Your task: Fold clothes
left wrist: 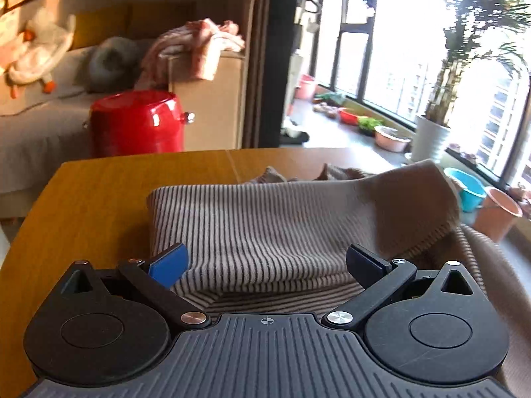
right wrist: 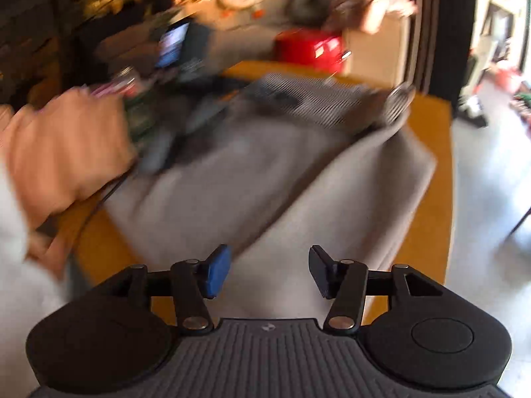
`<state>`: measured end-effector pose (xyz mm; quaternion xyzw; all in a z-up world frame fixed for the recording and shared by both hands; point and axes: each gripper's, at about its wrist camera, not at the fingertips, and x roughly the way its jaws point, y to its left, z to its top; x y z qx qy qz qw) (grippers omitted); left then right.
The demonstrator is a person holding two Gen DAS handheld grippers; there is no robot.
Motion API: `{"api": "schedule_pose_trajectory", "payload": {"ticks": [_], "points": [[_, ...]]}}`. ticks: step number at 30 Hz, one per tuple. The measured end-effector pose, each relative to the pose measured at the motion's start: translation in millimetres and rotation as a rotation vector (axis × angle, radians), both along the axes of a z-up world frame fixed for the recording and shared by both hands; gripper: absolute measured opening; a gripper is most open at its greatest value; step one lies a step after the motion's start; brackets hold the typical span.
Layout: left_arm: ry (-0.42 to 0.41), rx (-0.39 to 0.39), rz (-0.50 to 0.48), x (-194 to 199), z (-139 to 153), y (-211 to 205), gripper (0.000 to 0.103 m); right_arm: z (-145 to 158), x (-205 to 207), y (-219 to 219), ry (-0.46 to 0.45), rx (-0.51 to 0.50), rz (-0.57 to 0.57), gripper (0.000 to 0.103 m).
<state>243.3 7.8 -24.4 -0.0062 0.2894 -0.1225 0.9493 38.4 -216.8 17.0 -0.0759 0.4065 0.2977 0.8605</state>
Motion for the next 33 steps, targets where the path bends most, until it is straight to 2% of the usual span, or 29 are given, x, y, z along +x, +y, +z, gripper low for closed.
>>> {"api": "schedule_pose_trajectory", "payload": {"ticks": [4, 5, 6, 7, 9, 11, 13, 17, 19, 22, 27, 30, 32, 33], "points": [[0.007, -0.01, 0.005, -7.9, 8.7, -0.2, 0.103, -20.1, -5.9, 19.6, -0.037, -0.098, -0.015, 0.054], [0.007, -0.013, 0.001, -9.6, 12.1, 1.0, 0.103, -21.5, -6.1, 23.3, -0.052, -0.103, -0.011, 0.049], [0.006, -0.013, -0.004, -11.0, 15.2, 2.6, 0.103, -21.6, -5.8, 27.4, -0.072, -0.107, -0.008, 0.022], [0.003, -0.011, -0.005, -12.4, 17.8, 4.2, 0.103, -19.6, -3.5, 29.9, -0.097, -0.111, -0.019, 0.015], [-0.002, -0.006, -0.009, -11.8, 21.4, 5.0, 0.103, -7.4, 7.3, 24.8, -0.161, -0.107, -0.084, 0.012], [-0.003, 0.004, -0.018, -11.3, 22.7, 2.9, 0.103, 16.8, 26.5, 0.2, -0.235, -0.074, -0.198, 0.012], [-0.003, 0.015, -0.046, -11.0, 22.2, -2.3, 0.103, 47.3, 48.7, -41.0, -0.313, -0.015, -0.367, 0.012], [-0.001, 0.014, -0.127, -11.7, 19.5, -18.7, 0.103, 102.3, 92.3, -134.6, -0.42, 0.186, -0.706, 0.012], [0.003, 0.021, -0.169, -13.0, 16.1, -26.3, 0.103, 115.6, 109.2, -161.2, -0.429, 0.268, -0.784, 0.012], [0.012, 0.058, -0.199, -12.7, 6.4, -31.7, 0.103, 122.8, 135.2, -182.4, -0.408, 0.338, -0.846, 0.012], [0.054, 0.082, -0.169, -5.2, -6.8, -15.8, 0.103, 123.6, 159.0, -201.2, -0.353, 0.399, -0.905, 0.012], [0.056, 0.071, -0.166, -4.4, -5.3, -11.9, 0.103, 102.2, 168.4, -215.5, -0.296, 0.426, -0.968, 0.012], [0.019, 0.093, -0.161, -6.7, 2.5, -20.1, 0.103, 85.6, 172.6, -227.2, -0.257, 0.426, -1.009, 0.012], [-0.004, 0.088, -0.189, -9.0, 8.6, -27.6, 0.103, 76.2, 171.7, -232.3, -0.242, 0.428, -1.024, 0.012]]}}
